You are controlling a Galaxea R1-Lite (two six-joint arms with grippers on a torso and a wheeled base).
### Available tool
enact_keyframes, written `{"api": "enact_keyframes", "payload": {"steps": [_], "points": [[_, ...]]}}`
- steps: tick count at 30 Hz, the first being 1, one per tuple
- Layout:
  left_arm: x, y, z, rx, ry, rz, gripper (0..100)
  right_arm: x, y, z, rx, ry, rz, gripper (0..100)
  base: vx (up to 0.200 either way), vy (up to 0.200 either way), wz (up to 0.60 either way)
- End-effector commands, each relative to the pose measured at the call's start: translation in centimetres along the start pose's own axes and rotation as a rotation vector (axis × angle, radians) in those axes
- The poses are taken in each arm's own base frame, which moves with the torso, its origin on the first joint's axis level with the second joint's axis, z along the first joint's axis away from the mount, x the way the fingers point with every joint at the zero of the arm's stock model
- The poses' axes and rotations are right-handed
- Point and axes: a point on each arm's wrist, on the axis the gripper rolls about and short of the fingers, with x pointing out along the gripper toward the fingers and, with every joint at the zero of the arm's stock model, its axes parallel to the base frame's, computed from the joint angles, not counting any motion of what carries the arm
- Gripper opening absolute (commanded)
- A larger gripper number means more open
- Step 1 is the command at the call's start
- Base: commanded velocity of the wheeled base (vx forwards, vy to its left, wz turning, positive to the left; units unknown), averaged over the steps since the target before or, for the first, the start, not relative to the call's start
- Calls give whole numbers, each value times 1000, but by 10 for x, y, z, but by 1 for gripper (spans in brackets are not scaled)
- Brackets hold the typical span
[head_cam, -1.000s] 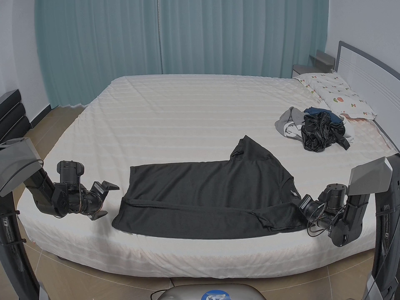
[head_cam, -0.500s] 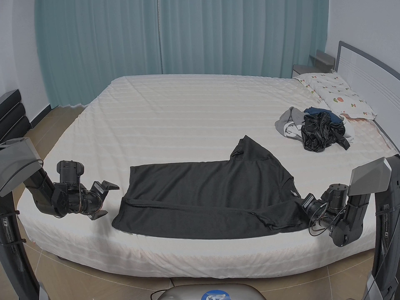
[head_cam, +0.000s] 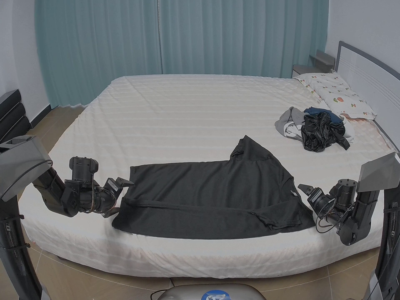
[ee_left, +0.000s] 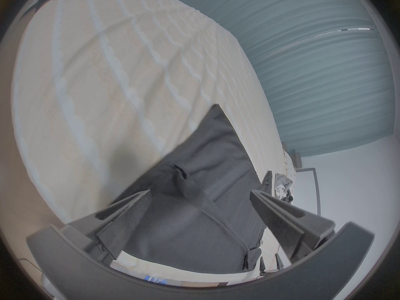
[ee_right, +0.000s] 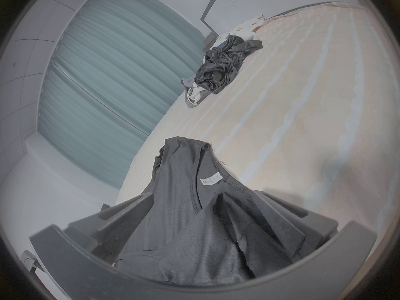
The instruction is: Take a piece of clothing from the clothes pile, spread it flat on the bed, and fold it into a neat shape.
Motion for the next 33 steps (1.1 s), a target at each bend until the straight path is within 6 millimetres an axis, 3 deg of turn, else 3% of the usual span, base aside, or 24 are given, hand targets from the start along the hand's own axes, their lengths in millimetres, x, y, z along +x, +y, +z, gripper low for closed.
{"api": "enact_keyframes", "payload": {"steps": [1, 3, 7, 16, 23, 33], "points": [[7, -17, -16, 33, -16, -6, 100, -7, 1, 9, 3, -30, 1, 100, 0, 0, 0], [13, -26, -28, 44, -24, -3, 100, -9, 0, 6, 4, -17, -9, 100, 0, 0, 0], [23, -24, -35, 55, -15, 17, 100, -9, -1, 6, 4, -16, -10, 100, 0, 0, 0], [44, -19, -32, 57, -38, 51, 100, -9, 1, 3, 2, -9, -6, 100, 0, 0, 0], [53, -20, -13, 40, -106, 50, 100, -8, 0, 2, 2, -6, -9, 100, 0, 0, 0], [50, -19, 14, -86, -186, 3, 100, -7, 1, -3, 1, 11, -7, 100, 0, 0, 0]]}}
